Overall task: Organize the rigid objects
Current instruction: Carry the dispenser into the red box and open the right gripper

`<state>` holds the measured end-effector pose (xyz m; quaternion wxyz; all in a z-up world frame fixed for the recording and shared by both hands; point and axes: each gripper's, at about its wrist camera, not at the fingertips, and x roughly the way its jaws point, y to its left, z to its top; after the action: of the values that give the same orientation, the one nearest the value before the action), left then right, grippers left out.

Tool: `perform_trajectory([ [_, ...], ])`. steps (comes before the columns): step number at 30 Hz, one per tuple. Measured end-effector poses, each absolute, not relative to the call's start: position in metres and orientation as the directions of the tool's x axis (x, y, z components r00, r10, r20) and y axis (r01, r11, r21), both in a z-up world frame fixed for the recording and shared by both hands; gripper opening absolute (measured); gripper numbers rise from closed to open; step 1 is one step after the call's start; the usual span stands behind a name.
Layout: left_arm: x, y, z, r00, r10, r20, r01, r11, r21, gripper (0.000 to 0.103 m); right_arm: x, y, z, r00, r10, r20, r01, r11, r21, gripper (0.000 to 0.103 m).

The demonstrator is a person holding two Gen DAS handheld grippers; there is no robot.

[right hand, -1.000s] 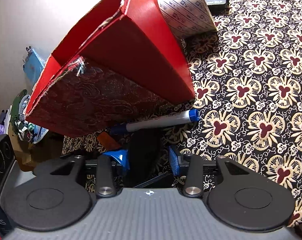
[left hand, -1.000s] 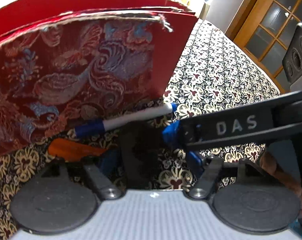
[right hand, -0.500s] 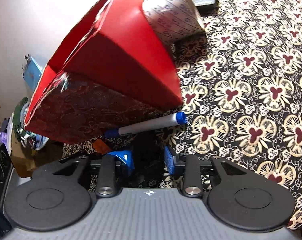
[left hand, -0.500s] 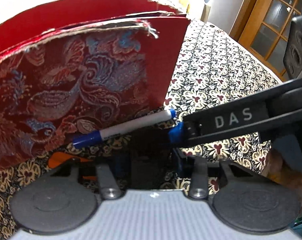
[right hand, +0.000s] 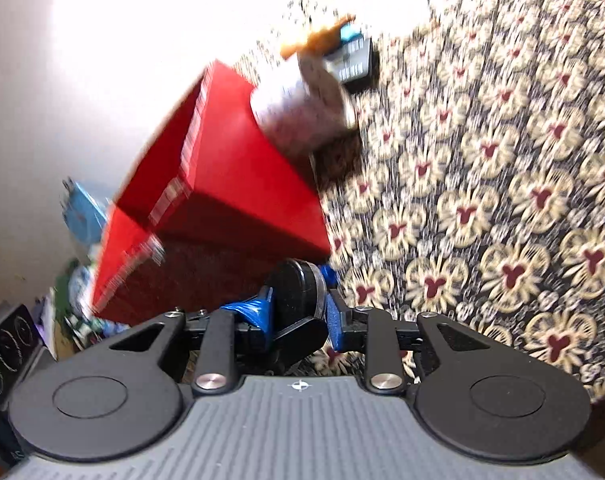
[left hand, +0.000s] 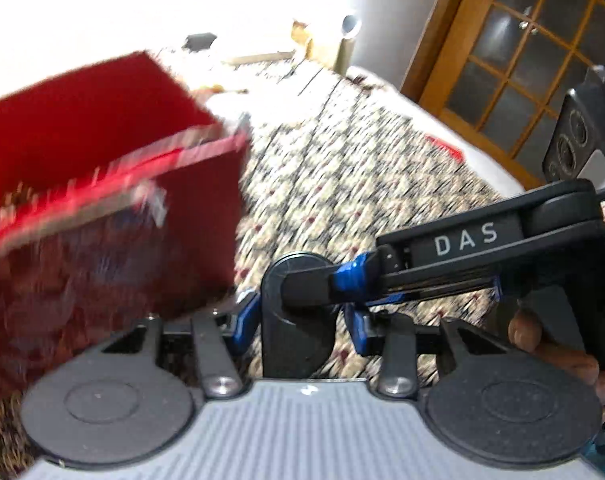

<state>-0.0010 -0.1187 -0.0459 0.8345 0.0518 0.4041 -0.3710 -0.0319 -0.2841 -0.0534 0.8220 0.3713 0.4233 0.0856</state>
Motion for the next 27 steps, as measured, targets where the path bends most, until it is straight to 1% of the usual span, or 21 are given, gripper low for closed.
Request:
perform_trajectory([
  [3,-0.003,-0.124,-0.021,0.433,-0.602,-0.671,0.689,0.701,-0.184,0.041,-0.037,-0.29,-0.03,0.68,0.434,-0.591,0.138,0.716,0.684,0.009],
  [7,0.004,-0.12,0.011,0.493,-0.622,-0.609,0.688,0.707,-0.165,0.041,-0.029,-0.29,0.003,0.739,0.426,-0.522,0.058,0.732,0.679,0.009],
  [10,0.017,-0.107,0.032,0.539,-0.62,-0.57,0.663,0.73,-0.166,0.041,-0.005,-0.281,0.024,0.755,0.456,-0.472,-0.017,0.732,0.681,0.009],
  [13,0.035,-0.088,0.047,0.583,-0.596,-0.551,0.619,0.766,-0.173,0.041,0.029,-0.264,0.036,0.742,0.49,-0.457,-0.091,0.75,0.656,0.008],
  [17,0.062,-0.061,0.047,0.633,-0.531,-0.563,0.542,0.823,-0.166,0.041,0.071,-0.228,0.038,0.694,0.53,-0.488,-0.172,0.78,0.602,0.008],
  [19,0.077,-0.045,0.042,0.638,-0.505,-0.581,0.498,0.846,-0.19,0.041,0.092,-0.212,0.031,0.654,0.559,-0.51,-0.191,0.774,0.604,0.008],
  [23,0.099,-0.016,0.021,0.628,-0.457,-0.63,0.408,0.883,-0.233,0.041,0.125,-0.183,0.014,0.561,0.599,-0.572,-0.221,0.774,0.594,0.008],
  [27,0.115,0.003,-0.001,0.581,-0.411,-0.703,0.321,0.909,-0.266,0.041,0.148,-0.161,-0.005,0.455,0.618,-0.641,-0.224,0.776,0.589,0.009],
])
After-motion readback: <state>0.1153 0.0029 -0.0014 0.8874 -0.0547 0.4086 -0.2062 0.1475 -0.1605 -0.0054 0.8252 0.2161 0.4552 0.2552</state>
